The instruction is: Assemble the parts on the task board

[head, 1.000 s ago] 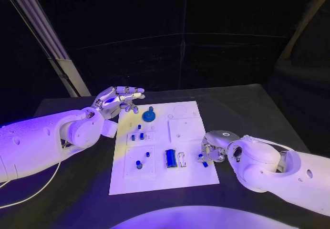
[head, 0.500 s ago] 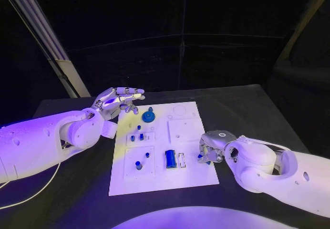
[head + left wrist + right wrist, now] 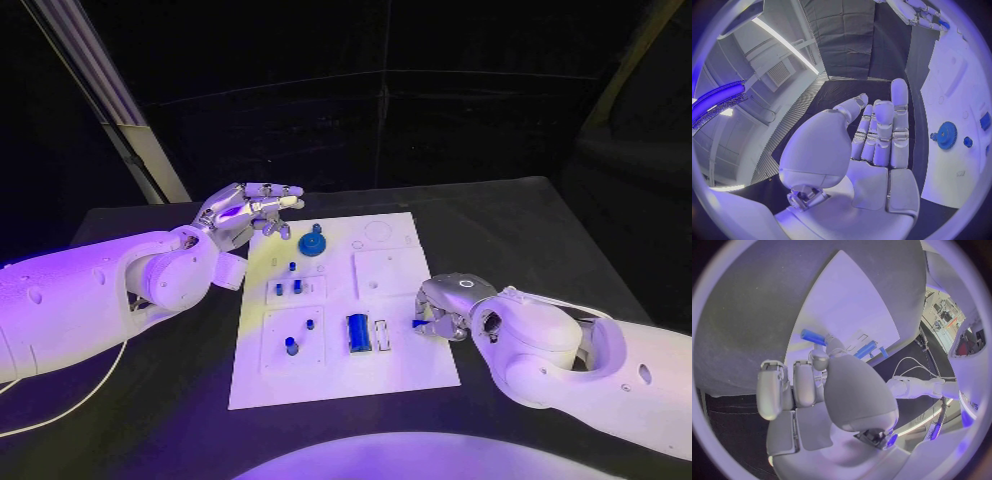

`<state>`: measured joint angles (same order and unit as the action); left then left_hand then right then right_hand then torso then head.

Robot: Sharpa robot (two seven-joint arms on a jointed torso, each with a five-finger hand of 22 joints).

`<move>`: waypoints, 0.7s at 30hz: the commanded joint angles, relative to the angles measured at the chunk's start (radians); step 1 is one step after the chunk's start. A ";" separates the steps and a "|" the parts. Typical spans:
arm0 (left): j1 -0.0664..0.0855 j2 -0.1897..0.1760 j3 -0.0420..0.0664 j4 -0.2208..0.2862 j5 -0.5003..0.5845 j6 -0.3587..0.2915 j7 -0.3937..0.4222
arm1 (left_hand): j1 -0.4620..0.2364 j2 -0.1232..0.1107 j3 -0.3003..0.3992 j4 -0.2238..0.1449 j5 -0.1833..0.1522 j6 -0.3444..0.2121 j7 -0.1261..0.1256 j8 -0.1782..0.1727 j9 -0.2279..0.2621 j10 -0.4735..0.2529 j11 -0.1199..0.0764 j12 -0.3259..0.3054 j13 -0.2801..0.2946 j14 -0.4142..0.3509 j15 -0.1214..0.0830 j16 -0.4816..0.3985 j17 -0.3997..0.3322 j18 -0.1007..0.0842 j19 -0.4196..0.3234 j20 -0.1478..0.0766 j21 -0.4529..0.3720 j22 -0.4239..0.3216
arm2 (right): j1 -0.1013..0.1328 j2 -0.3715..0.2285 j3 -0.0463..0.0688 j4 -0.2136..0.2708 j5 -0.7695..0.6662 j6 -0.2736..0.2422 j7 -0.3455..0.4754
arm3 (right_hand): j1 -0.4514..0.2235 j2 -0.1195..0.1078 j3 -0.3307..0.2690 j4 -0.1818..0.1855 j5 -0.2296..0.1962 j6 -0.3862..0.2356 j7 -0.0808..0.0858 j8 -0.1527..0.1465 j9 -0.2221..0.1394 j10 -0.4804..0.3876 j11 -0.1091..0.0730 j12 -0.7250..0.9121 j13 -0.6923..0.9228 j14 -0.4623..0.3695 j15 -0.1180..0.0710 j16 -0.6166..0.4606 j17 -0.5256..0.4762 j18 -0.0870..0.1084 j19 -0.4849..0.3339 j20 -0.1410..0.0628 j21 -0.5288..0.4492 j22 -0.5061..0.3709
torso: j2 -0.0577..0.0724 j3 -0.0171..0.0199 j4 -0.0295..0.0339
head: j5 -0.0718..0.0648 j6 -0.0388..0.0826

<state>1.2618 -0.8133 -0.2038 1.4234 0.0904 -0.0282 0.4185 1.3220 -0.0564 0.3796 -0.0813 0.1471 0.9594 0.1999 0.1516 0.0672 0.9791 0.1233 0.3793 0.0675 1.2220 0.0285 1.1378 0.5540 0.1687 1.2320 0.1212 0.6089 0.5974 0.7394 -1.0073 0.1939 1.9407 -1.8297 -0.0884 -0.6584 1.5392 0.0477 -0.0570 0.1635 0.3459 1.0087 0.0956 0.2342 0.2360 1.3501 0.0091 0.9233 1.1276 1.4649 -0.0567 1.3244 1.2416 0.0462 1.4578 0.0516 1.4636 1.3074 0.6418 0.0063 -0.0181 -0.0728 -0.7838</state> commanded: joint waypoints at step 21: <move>0.001 0.001 0.000 0.004 0.001 0.014 -0.001 | -0.005 -0.003 0.002 -0.006 0.004 -0.005 -0.002 0.006 0.000 -0.007 -0.001 0.007 -0.001 -0.004 0.001 0.005 -0.001 0.013 0.000 0.002 0.000 -0.001 | -0.003 0.011 -0.003 0.027 0.241 -0.295 0.010 | -0.108 -0.115 0.204 0.069 0.029 0.062 -0.009 -0.027 -0.017 0.040 -0.007 0.042 0.029 0.054 -0.009 0.027 0.038 -0.007 0.018 -0.005 0.016 0.113 | 0.000 -0.0014 0.0012 | 0.005 -0.007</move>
<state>1.2617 -0.8128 -0.2040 1.4245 0.0904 -0.0260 0.4176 1.3220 -0.0564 0.3796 -0.0813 0.1471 0.9594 0.1998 0.1516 0.0672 0.9791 0.1233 0.3793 0.0675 1.2221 0.0286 1.1378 0.5541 0.1688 1.2320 0.1212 0.6089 0.5976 0.7354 -0.9985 0.1907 1.9675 -1.6481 -0.3193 -0.6617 1.4354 -0.0648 0.1404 0.2322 0.3799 1.0625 0.0880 0.2117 0.2177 1.3816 0.0034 0.9594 1.1553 1.4651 -0.0572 1.3477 1.2790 0.0462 1.4616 0.0479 1.4753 1.3074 0.6421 0.0057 -0.0171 -0.0684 -0.7893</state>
